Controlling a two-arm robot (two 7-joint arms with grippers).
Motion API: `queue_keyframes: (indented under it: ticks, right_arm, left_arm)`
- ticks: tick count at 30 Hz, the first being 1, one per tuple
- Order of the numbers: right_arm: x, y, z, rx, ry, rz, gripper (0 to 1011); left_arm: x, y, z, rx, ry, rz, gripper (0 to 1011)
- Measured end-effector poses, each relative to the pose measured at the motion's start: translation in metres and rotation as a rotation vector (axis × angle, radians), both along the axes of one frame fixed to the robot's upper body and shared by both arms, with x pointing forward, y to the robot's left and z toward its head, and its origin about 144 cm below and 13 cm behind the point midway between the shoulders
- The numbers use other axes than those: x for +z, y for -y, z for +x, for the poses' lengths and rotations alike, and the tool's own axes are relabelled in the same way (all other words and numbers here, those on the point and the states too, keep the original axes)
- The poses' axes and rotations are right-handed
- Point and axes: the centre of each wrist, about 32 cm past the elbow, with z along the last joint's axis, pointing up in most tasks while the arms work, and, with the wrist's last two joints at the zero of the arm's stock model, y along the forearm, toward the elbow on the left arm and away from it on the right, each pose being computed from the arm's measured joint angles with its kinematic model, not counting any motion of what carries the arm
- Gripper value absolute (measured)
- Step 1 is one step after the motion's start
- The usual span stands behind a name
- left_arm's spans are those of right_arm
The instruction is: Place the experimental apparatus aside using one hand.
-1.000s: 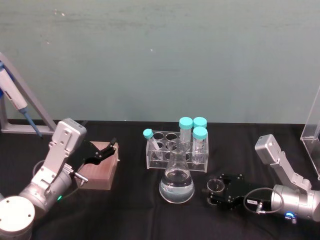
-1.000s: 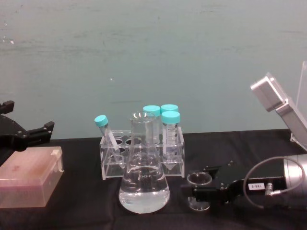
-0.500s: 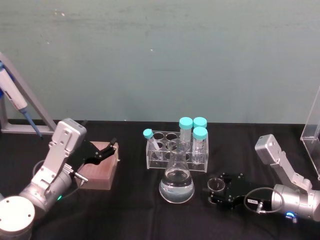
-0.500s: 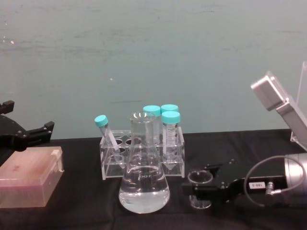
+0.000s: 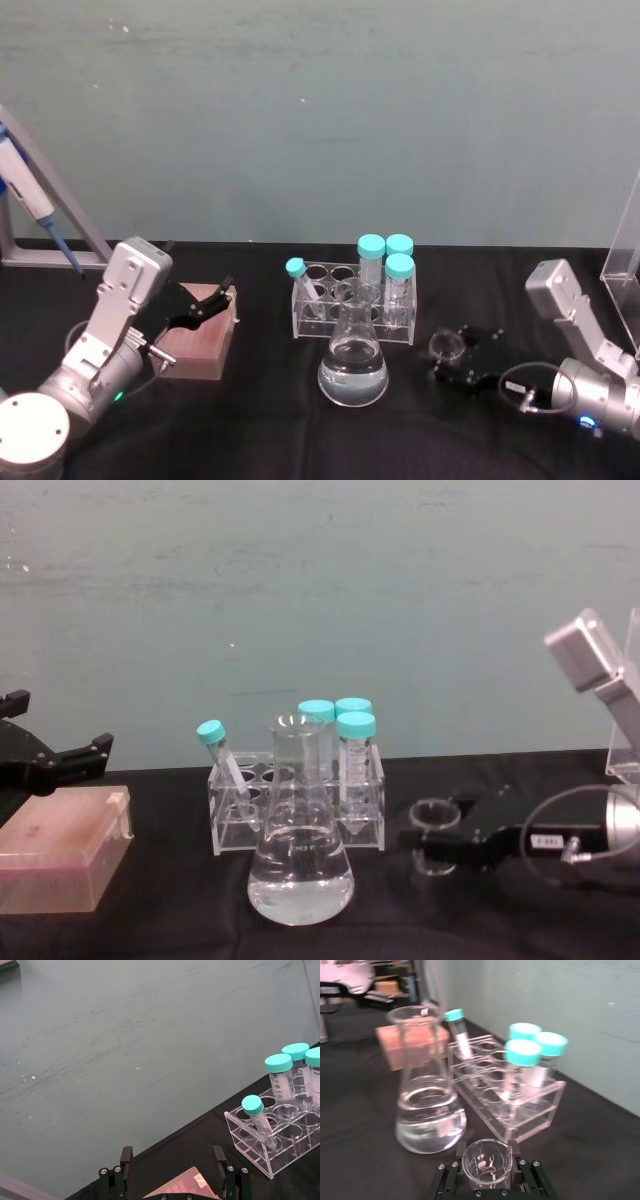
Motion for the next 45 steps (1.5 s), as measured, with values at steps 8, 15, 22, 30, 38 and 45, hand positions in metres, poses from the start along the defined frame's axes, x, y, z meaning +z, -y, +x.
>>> queue_keyframes:
  ticks: [8,15,22,30,38,45]
  right_arm:
    - [0.003,0.009,0.004,-0.157,0.024,0.027,499]
    - [0.007,0.014,0.011,-0.257,0.043,0.027,499]
    - [0.007,0.017,0.019,-0.345,0.04,0.031,499]
    - [0.006,0.017,0.022,-0.443,0.04,0.044,499]
    - [0.006,0.015,0.021,-0.53,0.042,0.063,499]
    - [0.005,0.014,0.018,-0.606,0.033,0.068,499]
  left_arm:
    - [0.0,0.0,0.0,0.0,0.0,0.0,1000]
    - [0.0,0.0,0.0,0.0,0.0,0.0,1000]
    - [0.0,0.0,0.0,0.0,0.0,0.0,1000]
    - [0.0,0.0,0.0,0.0,0.0,0.0,1000]
    - [0.0,0.0,0.0,0.0,0.0,0.0,1000]
    - [0.0,0.0,0.0,0.0,0.0,0.0,1000]
